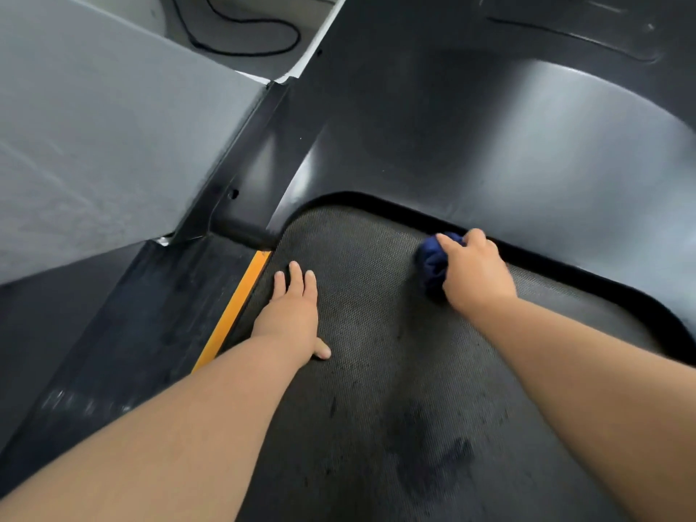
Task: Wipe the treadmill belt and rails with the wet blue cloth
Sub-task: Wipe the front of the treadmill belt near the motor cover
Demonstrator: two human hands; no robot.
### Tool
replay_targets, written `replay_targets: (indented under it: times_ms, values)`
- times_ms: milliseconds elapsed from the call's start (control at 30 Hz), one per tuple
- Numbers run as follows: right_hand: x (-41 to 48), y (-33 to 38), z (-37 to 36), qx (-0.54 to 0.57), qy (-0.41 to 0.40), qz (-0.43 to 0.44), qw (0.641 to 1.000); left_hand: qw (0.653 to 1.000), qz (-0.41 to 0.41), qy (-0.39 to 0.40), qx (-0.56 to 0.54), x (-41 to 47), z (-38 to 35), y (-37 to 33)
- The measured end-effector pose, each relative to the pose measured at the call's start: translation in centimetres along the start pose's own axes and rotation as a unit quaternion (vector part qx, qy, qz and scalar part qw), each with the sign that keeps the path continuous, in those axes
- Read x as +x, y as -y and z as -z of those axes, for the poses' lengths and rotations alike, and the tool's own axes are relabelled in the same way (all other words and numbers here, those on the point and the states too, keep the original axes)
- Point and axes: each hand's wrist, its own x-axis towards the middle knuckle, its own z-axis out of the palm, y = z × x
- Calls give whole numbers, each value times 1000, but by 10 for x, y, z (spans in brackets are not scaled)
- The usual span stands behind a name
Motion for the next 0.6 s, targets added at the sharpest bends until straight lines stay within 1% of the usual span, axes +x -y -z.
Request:
replay_targets:
  times_ms: [33,100,200,233,267,333,400,433,500,600]
  values:
    - [-7,-22,5,-8,-1,-31,999,1000,-2,5,2,-1,0,0]
    - [-11,-34,10,-1,-8,-76,997,1000,-2,10,10,-2,3,0]
    - [-6,-1,-1,39,-23,-118,992,1000,2,20,16,-4,6,-2]
    - [-6,12,-5,53,-31,-105,993,1000,5,21,22,-3,5,-2]
    - [-5,23,-8,68,-33,-68,995,999,8,21,27,-2,5,-3]
    - [-8,42,-12,76,4,50,996,999,13,12,27,-2,4,-3]
    - [-16,57,-12,37,62,174,982,1000,13,3,27,-3,4,-3]
    - [-20,58,-12,13,75,210,975,1000,14,3,28,-3,3,-3]
    - [-17,42,-4,-30,67,227,971,999,14,-2,34,-3,2,-2]
    - [1,-21,18,-128,62,184,972,999,-2,-13,41,-5,3,0]
